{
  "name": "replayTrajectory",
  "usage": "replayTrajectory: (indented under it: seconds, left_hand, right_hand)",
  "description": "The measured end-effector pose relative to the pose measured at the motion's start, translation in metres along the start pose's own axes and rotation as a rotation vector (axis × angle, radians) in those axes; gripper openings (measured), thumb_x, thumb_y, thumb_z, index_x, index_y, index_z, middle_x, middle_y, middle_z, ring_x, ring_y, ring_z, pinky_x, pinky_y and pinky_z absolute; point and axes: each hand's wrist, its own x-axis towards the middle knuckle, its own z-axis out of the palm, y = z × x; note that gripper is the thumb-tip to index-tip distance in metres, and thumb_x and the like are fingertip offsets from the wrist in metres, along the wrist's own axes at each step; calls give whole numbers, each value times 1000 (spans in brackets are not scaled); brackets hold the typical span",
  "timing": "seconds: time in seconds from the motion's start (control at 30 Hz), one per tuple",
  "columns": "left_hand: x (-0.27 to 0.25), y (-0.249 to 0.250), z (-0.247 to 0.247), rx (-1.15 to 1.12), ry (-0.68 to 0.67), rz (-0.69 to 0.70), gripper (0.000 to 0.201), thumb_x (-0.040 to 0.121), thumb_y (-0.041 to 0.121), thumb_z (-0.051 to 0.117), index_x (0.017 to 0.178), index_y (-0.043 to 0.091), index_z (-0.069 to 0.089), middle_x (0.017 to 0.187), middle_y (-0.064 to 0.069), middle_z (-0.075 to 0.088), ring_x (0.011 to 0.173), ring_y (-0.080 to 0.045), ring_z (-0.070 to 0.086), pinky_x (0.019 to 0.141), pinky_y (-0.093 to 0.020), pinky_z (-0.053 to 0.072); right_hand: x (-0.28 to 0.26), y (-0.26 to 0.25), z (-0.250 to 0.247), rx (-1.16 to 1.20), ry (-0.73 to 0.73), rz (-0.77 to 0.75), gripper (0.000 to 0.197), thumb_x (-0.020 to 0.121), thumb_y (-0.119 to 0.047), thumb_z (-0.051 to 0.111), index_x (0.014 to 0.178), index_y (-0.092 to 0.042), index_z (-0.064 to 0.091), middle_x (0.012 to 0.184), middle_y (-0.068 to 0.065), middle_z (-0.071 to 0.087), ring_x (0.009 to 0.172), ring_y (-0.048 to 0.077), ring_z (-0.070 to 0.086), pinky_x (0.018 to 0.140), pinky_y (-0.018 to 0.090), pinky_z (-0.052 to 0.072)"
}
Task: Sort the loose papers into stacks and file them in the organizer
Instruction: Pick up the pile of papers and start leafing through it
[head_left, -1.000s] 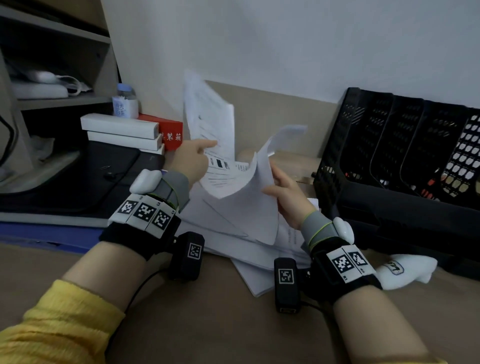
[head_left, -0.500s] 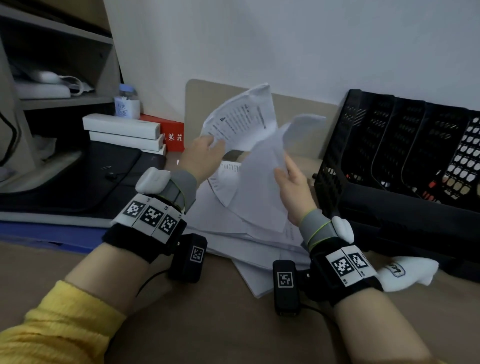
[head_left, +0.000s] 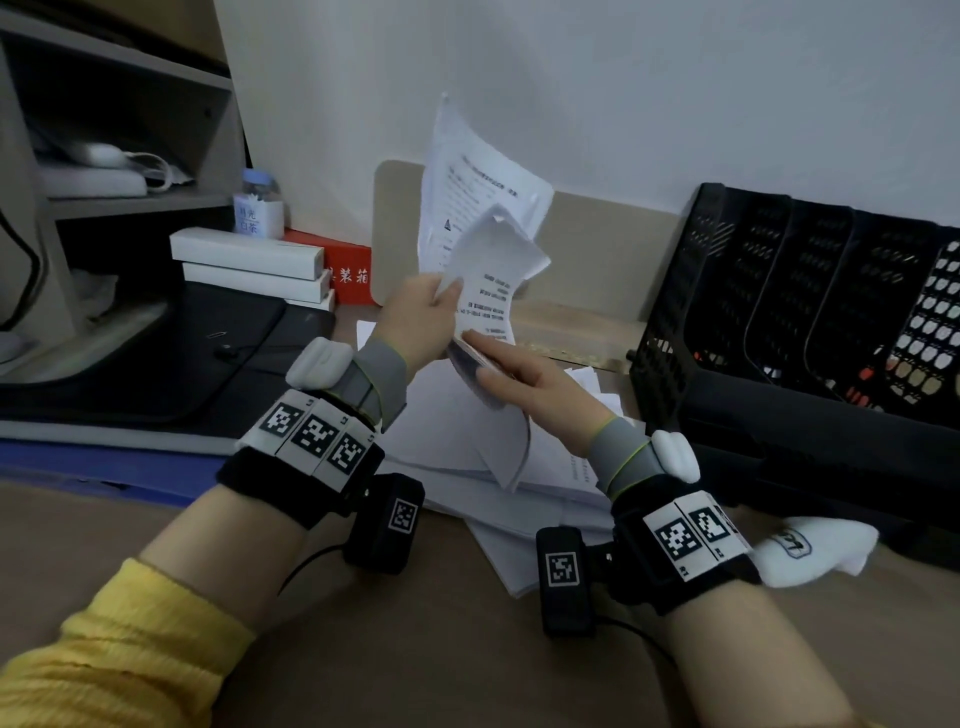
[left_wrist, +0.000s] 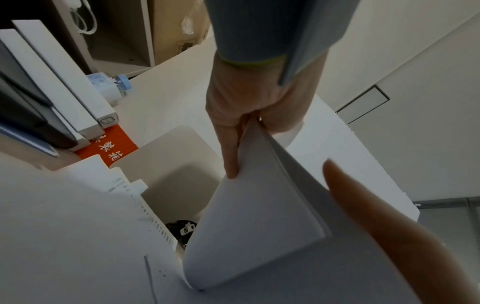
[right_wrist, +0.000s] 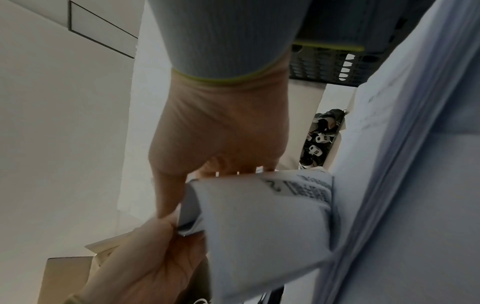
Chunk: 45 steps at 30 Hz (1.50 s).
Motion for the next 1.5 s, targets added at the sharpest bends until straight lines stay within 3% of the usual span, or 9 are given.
replayTrajectory:
  seconds: [0.13,0.33,0.43,0.5,0.6,0.77,0.97,1.33,1.5]
  left_hand:
    - [7,-3,-4,0,175,57,42,101,31,45,64,11,44,62,-4,47,57,-14,46,48,-22,42]
    - [17,-11,-8,-145,283,46,49,99,33,50,58,14,30,58,1,31,54,-14,30,57,-29,28]
    - [21,-16,-11,-234,336,17,49,96,40,51,58,13,37,59,1,38,58,-18,40,61,-34,38]
    - [23,-21,-13,-267,336,10,51,87,53,50,73,4,55,72,-5,56,70,-22,56,69,-47,55]
    - [27,-26,-15,-312,353,4,51,77,62,48,87,13,58,87,-5,60,80,-19,59,82,-58,54]
    - [25,-22,-14,-330,414,-1,38,86,55,46,78,18,52,82,-3,57,77,-17,55,81,-52,55]
    - [26,-22,-9,-351,480,31,39,98,41,44,65,20,45,68,6,51,71,-14,50,74,-36,47]
    - [24,-21,-8,-301,471,0,44,97,43,44,61,20,35,61,6,41,66,-17,44,73,-50,51]
    - [22,-23,-9,-270,422,-24,40,93,50,42,64,22,47,68,8,51,73,-21,53,78,-54,53]
  right_hand:
    - [-2,3,-3,125,168,84,46,93,-44,51,135,-25,53,146,-13,43,137,2,34,110,21,25]
    - [-3,19,-14,184,484,316,51,96,-25,55,142,-16,35,133,-2,44,113,13,45,89,25,36]
    - [-1,28,-18,226,541,401,47,94,-26,56,137,-15,40,125,-4,48,104,14,46,76,24,40]
    - [0,28,-19,214,555,417,40,94,-29,56,130,-13,49,118,-2,53,102,14,49,77,25,38]
    - [1,31,-20,202,564,417,37,94,-32,56,125,-11,52,113,-1,55,88,6,51,82,29,37]
    - [3,35,-20,234,523,521,54,90,-50,55,128,-12,47,122,1,55,105,18,54,89,32,47]
    - [0,33,-19,275,438,576,36,93,-45,55,105,-11,55,81,2,60,67,17,62,64,25,57]
    - [-1,32,-17,372,379,531,16,90,-25,66,98,-11,63,89,5,69,75,17,65,74,32,57]
    - [1,37,-21,426,474,485,36,87,-10,67,120,1,58,88,8,68,68,16,65,50,22,56]
